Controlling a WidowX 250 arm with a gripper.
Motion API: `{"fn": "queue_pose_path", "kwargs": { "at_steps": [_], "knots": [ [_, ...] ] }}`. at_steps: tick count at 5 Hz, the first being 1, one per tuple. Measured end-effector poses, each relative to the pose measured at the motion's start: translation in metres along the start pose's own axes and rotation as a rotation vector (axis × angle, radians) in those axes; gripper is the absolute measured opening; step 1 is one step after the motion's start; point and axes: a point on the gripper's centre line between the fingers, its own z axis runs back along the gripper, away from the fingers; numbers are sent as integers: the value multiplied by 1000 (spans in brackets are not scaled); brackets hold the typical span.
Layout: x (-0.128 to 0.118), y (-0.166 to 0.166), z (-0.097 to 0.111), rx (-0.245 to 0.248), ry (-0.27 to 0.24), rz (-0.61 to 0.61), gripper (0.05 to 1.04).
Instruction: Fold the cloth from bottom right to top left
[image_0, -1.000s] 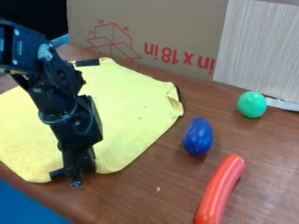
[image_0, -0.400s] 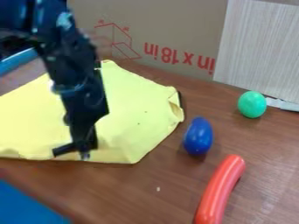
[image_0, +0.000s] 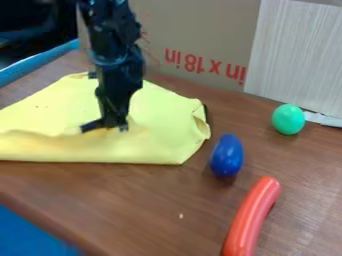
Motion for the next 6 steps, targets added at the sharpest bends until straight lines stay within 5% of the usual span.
{"fn": "queue_pose_path", "kwargs": {
  "at_steps": [2, 4, 6],
  "knots": [
    [22, 48, -5, 33, 92, 108, 56],
    [40, 95, -32, 31, 191, 217, 56],
    [35, 126, -46, 29, 55, 81, 56]
  ]
}}
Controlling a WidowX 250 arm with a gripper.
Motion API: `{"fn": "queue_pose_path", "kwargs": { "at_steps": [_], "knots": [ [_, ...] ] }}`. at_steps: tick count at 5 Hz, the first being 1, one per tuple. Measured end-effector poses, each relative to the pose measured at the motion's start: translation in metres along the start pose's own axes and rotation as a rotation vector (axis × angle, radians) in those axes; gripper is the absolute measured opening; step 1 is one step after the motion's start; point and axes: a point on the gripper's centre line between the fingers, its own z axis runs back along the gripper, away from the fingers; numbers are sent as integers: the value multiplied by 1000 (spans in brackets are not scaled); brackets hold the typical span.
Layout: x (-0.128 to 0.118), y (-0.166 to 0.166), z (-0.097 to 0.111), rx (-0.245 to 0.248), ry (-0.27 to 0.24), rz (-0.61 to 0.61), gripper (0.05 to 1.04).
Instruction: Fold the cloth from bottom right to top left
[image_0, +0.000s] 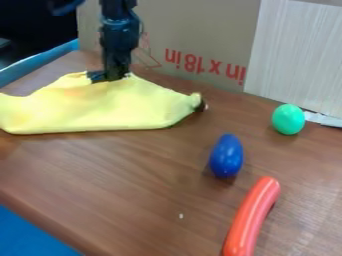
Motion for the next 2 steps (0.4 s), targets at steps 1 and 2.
{"fn": "queue_pose_path", "kwargs": {
  "at_steps": [1, 2],
  "knots": [
    [-7, 5, -11, -49, -105, -100, 55],
    [-10, 14, -3, -36, -170, -165, 55]
  ]
}}
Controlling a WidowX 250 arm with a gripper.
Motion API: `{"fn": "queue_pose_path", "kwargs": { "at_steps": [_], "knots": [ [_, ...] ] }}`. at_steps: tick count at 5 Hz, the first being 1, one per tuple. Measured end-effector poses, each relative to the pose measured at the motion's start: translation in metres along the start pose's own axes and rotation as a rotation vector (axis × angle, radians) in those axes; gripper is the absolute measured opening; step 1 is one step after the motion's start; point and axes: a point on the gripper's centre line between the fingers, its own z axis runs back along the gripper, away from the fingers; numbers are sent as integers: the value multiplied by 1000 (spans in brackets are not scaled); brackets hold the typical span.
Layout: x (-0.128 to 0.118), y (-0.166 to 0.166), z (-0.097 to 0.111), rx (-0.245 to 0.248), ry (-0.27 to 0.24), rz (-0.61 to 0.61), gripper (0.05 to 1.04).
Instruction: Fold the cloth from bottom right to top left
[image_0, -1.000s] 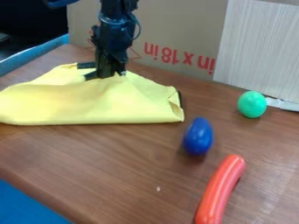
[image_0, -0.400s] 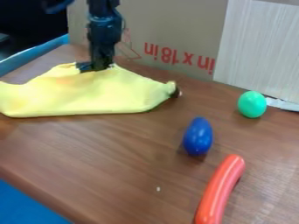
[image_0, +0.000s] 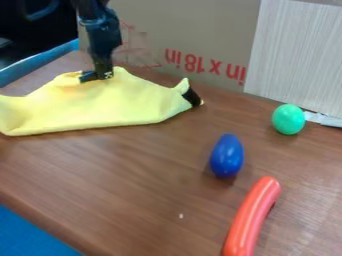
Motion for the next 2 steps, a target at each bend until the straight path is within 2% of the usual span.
{"fn": "queue_pose_path", "kwargs": {
  "at_steps": [1, 2],
  "knots": [
    [4, 0, 6, -31, -27, -35, 55],
    [8, 17, 28, -13, -61, -14, 55]
  ]
}}
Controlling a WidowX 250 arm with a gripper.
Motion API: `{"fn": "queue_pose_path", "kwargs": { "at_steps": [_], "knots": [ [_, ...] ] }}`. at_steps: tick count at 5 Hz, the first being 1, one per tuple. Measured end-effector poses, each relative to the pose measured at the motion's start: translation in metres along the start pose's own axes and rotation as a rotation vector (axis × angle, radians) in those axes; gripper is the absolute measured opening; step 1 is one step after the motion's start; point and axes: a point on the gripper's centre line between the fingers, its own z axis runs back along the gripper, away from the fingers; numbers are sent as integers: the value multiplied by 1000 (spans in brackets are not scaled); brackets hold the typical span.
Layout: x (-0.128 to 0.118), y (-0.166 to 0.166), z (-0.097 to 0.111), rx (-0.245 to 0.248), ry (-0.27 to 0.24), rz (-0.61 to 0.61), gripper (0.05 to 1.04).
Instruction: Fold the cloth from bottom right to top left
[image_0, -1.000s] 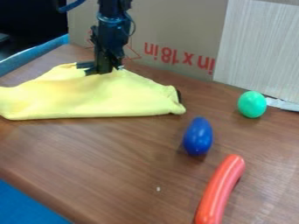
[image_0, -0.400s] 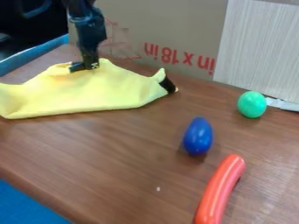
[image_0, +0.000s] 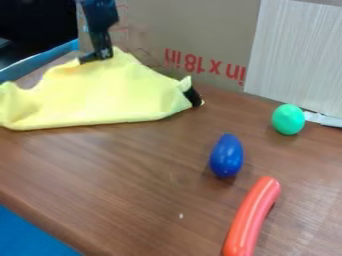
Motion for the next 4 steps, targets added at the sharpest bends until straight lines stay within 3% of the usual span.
{"fn": "queue_pose_path", "kwargs": {
  "at_steps": [2, 3, 4],
  "knots": [
    [6, 22, -4, 5, 18, 31, 76],
    [4, 28, -11, 18, 49, 23, 233],
    [6, 29, -11, 32, 54, 19, 488]
  ]
}}
